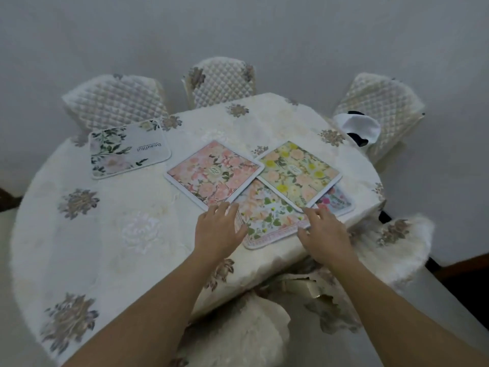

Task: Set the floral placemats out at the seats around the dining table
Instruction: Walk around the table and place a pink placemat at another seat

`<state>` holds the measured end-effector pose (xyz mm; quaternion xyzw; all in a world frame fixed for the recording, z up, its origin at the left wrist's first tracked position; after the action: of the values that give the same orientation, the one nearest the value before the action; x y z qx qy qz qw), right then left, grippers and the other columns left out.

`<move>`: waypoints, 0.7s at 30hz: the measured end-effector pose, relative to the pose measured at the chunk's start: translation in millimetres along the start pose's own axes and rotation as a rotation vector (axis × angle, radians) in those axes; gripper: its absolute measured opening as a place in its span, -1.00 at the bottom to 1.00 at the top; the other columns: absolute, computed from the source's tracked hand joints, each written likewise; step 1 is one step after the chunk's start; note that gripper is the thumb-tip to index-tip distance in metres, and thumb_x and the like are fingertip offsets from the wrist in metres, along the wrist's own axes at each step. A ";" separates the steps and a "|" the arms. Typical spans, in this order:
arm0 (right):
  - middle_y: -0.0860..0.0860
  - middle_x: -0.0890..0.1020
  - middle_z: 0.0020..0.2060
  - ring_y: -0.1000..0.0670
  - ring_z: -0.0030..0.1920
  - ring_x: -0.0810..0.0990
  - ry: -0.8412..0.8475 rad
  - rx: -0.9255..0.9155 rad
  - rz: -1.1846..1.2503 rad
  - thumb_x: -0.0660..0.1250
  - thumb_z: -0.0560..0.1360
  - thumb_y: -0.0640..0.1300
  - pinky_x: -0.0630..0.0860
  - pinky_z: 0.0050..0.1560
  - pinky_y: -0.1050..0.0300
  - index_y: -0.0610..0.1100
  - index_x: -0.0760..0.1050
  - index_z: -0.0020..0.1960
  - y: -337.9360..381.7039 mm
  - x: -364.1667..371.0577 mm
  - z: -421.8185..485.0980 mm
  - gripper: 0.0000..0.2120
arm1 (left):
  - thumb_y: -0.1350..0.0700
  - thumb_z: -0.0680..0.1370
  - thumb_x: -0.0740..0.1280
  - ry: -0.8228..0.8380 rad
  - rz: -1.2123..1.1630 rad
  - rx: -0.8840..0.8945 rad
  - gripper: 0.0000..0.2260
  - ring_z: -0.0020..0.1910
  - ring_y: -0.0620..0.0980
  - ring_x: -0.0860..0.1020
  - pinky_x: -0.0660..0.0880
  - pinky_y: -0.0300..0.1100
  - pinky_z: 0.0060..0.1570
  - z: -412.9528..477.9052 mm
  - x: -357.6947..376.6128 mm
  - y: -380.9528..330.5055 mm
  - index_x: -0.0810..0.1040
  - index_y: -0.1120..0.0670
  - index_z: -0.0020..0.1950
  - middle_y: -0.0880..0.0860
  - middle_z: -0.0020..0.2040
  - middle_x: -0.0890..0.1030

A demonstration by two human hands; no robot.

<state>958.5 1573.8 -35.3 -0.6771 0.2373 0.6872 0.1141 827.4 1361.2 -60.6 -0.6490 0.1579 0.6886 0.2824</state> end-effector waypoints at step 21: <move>-0.20 0.42 0.32 -0.25 0.25 0.44 0.255 -0.300 0.181 0.24 0.56 0.00 0.44 0.17 -0.14 -0.13 0.34 0.43 33.7 97.6 311.1 -0.53 | -0.18 0.58 0.21 0.001 -0.388 -0.948 -0.48 0.31 0.21 0.39 0.36 0.06 0.23 92.9 91.3 94.3 0.37 0.06 0.45 0.16 0.37 0.45</move>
<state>664.2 1678.2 -134.8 -0.7439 0.2046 0.6311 -0.0809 696.9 1357.7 -154.4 -0.7236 -0.2948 0.6190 0.0796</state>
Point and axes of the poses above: each hand's wrist, its own z-axis towards the middle knuckle, its own x-axis out of the palm, y = z × x, the point moved 4 cm from there along z, towards the middle knuckle
